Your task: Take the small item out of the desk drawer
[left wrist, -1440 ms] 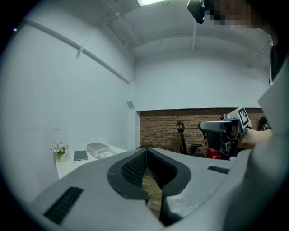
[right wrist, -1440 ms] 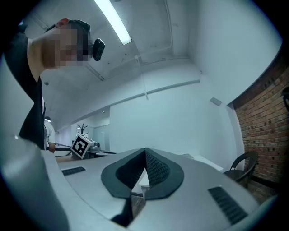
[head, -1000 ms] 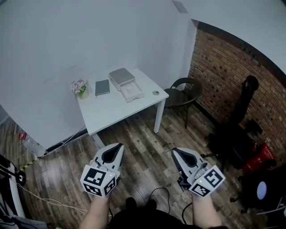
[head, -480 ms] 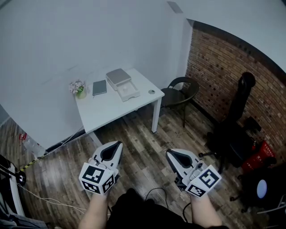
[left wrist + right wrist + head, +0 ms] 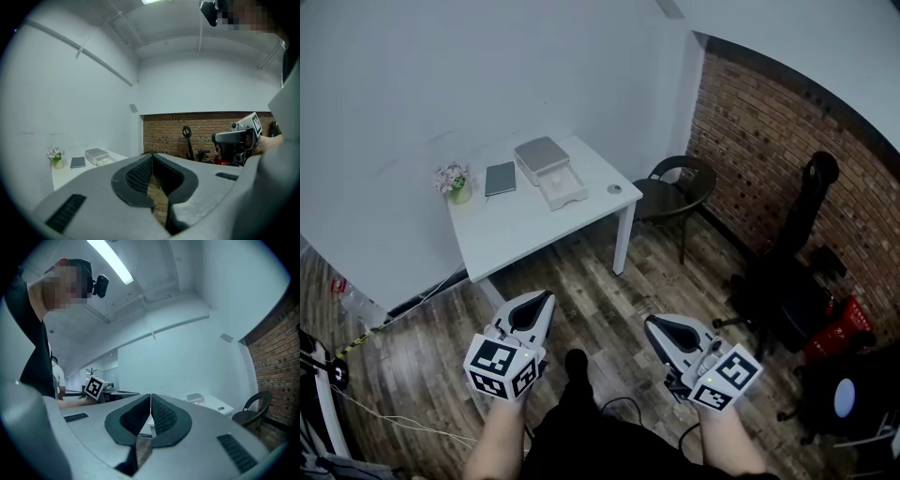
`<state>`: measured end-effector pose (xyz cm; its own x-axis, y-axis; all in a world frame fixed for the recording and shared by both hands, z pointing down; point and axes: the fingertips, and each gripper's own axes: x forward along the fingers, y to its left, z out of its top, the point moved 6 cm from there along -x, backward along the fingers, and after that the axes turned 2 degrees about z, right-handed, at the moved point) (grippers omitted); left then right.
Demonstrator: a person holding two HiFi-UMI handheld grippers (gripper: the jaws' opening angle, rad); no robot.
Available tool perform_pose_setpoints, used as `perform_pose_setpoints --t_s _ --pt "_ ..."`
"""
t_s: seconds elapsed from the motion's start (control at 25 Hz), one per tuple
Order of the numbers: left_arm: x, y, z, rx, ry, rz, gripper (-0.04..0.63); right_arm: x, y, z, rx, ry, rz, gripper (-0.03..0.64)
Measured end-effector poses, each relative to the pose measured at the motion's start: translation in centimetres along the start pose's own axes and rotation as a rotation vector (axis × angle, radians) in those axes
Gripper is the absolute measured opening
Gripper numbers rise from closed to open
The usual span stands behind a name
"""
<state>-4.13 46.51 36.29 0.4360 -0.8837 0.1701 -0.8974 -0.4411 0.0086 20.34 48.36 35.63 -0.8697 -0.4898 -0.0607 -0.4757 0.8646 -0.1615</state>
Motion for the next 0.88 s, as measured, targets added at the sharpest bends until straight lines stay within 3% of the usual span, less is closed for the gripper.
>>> perform_pose_setpoints --t_s 0.44,0.88 --pt "11.4 11.7 -1.4 -0.073 0.036 -0.007 0.014 11.6 -10.1 -0.7 0.049 0.062 -0.017 0.005" --pt "19.8 26.9 -1.6 -0.134 0.080 0.007 0.014 30.0 -17.1 -1.2 0.099 0.147 0.064 0.005"
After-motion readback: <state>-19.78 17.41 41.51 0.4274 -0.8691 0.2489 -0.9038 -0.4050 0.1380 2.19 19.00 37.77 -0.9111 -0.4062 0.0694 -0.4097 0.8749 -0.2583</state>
